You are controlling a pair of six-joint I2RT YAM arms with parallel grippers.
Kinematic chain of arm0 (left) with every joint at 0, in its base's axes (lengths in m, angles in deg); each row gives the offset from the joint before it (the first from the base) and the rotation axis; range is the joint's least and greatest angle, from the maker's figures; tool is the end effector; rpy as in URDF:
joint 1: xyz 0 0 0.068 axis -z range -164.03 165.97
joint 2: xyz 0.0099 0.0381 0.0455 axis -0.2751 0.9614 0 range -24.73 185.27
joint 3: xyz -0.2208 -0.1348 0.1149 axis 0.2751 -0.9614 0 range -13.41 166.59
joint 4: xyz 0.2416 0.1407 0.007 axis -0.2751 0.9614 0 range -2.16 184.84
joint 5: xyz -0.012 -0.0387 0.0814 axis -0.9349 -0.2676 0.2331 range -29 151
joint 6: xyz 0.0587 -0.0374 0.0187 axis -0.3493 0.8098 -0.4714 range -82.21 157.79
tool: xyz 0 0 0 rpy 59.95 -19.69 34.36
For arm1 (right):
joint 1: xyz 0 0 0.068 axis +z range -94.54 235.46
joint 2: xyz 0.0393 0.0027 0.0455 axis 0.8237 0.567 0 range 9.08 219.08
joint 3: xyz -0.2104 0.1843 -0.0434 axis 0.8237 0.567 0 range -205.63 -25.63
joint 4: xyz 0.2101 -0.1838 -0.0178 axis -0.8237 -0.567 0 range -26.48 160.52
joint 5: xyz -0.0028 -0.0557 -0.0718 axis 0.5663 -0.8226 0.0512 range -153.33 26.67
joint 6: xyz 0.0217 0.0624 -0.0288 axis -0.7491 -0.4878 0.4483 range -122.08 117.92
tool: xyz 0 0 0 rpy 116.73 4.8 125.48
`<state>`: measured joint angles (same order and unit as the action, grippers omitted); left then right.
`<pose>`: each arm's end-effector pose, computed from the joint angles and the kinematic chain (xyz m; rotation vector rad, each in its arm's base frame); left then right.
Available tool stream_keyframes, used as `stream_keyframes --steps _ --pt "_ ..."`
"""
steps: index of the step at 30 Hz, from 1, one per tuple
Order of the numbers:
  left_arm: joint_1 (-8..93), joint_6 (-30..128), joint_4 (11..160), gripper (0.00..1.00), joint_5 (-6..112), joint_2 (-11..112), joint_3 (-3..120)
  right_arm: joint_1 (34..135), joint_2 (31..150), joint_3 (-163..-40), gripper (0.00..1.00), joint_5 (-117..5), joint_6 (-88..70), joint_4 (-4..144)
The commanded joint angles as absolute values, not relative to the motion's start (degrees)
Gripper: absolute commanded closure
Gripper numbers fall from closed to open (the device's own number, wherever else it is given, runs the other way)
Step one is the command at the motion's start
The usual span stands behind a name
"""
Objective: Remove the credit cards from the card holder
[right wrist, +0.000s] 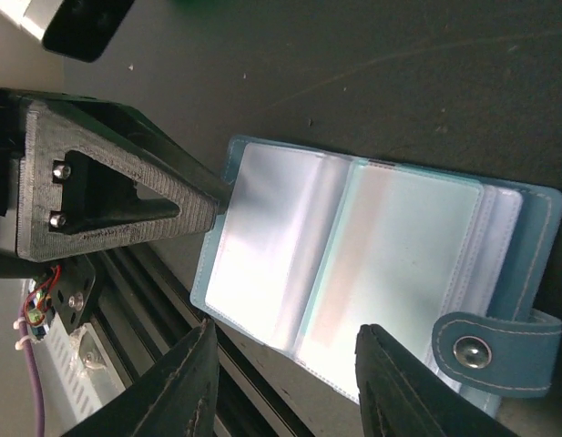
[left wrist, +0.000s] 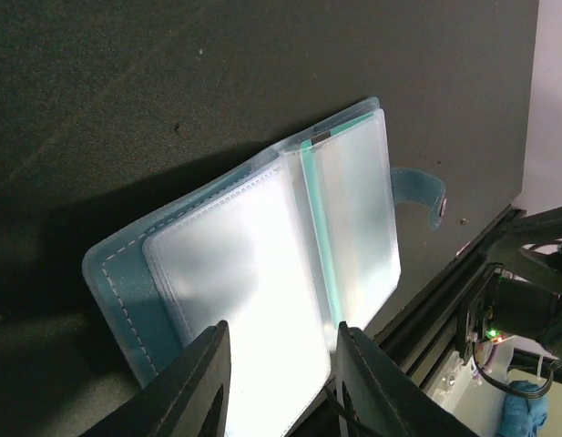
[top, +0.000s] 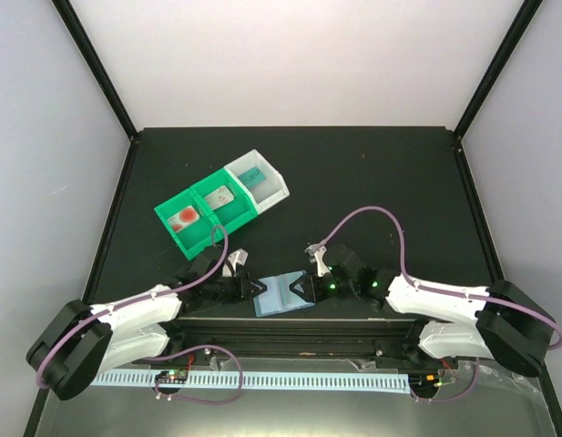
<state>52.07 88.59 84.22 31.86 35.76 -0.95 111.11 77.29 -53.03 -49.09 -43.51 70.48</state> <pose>0.1415 -0.1391 0.1079 -0.0512 2.6334 -1.2507 0.1329 0.2206 0.1549 -0.4582 2.5002 1.0797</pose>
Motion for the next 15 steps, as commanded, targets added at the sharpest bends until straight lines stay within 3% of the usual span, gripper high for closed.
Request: stream_keyframes --steps 1,15 --pt "52.44 88.41 81.66 0.67 31.89 35.7 -1.84 111.66 80.19 -52.28 0.56 -46.69 -45.76 74.9" --pt "52.36 88.59 81.23 0.71 32.38 35.11 -3.38 112.06 85.81 -52.84 0.48 -55.16 -44.33 72.61"
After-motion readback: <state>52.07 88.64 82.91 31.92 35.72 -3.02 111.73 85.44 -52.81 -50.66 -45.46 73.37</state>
